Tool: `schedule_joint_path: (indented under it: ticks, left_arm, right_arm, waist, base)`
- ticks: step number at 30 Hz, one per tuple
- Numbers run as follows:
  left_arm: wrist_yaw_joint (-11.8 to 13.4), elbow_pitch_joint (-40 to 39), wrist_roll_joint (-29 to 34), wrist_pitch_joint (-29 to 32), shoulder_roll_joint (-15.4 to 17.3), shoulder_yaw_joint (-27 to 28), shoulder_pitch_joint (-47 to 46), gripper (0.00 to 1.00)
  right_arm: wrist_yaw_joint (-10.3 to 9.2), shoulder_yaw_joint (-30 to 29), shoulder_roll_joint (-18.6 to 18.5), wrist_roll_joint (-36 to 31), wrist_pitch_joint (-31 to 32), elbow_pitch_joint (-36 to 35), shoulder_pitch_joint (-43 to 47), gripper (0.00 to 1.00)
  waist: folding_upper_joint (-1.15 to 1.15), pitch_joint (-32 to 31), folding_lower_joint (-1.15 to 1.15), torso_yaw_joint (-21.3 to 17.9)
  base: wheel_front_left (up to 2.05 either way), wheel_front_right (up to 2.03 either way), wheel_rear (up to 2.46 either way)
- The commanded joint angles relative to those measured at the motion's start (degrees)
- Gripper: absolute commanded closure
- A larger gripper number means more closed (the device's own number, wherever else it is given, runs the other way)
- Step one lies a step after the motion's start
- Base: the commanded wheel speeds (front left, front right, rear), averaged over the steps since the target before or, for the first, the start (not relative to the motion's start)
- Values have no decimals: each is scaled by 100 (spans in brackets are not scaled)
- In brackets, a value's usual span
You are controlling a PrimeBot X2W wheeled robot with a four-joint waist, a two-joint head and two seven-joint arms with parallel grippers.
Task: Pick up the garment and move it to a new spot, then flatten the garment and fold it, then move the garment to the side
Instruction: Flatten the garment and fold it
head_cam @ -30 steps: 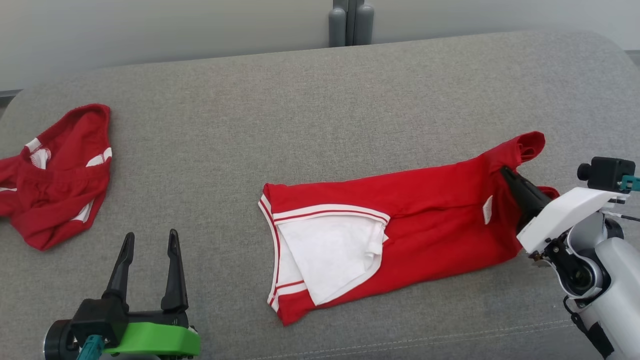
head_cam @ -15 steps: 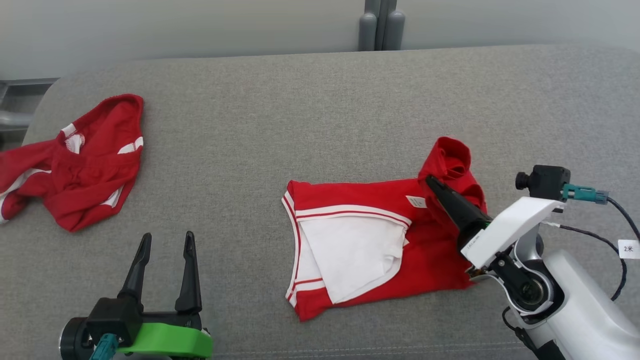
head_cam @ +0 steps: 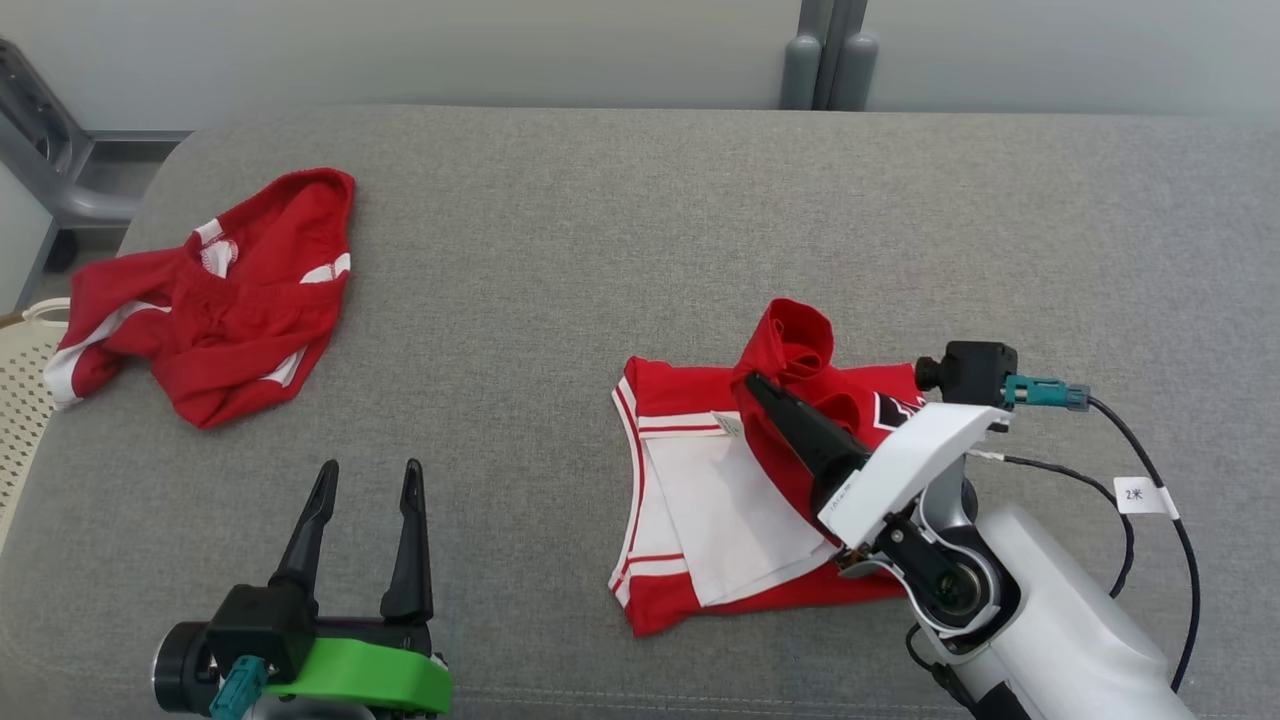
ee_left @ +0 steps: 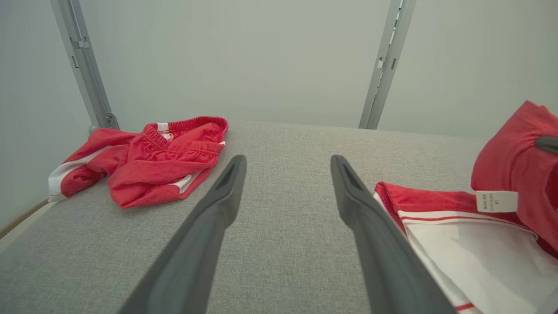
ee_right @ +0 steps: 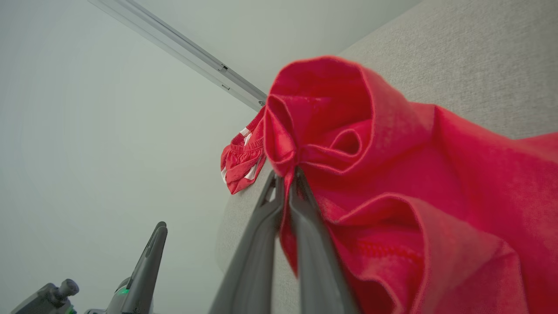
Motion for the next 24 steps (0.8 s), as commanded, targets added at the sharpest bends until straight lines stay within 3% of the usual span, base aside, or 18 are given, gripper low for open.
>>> schedule_joint_path:
  ticks: [1, 14, 22, 23, 24]
  left_arm:
    - [27, 6, -44, -13, 9, -16, -87, 0]
    - [23, 51, -76, -13, 10, -215, -318, 0]
    - [21, 113, -77, -13, 9, -349, -449, 0]
    - [33, 109, -79, -13, 9, -352, -449, 0]
    - [41, 108, -79, -13, 9, -352, -445, 0]
  right_arm:
    - [2, 31, 52, -46, -50, 75, -84, 100]
    - [2, 394, 568, -172, -582, 1544, -667, 100]
    - [2, 781, 619, 89, -1003, 2278, -961, 100]
    - [2, 817, 619, 132, -1055, 2351, -991, 78]
    - [2, 865, 619, 166, -1091, 2395, -1013, 38]
  waist:
    - [0, -1, 0, 61]
    - [0, 154, 0, 268]
    - [0, 188, 0, 510]
    - [0, 190, 0, 525]
    - [0, 192, 0, 538]
  base:
    - [0, 0, 0]
    - [0, 0, 0]
    - [0, 0, 0]
    - [0, 0, 0]
    - [0, 0, 0]
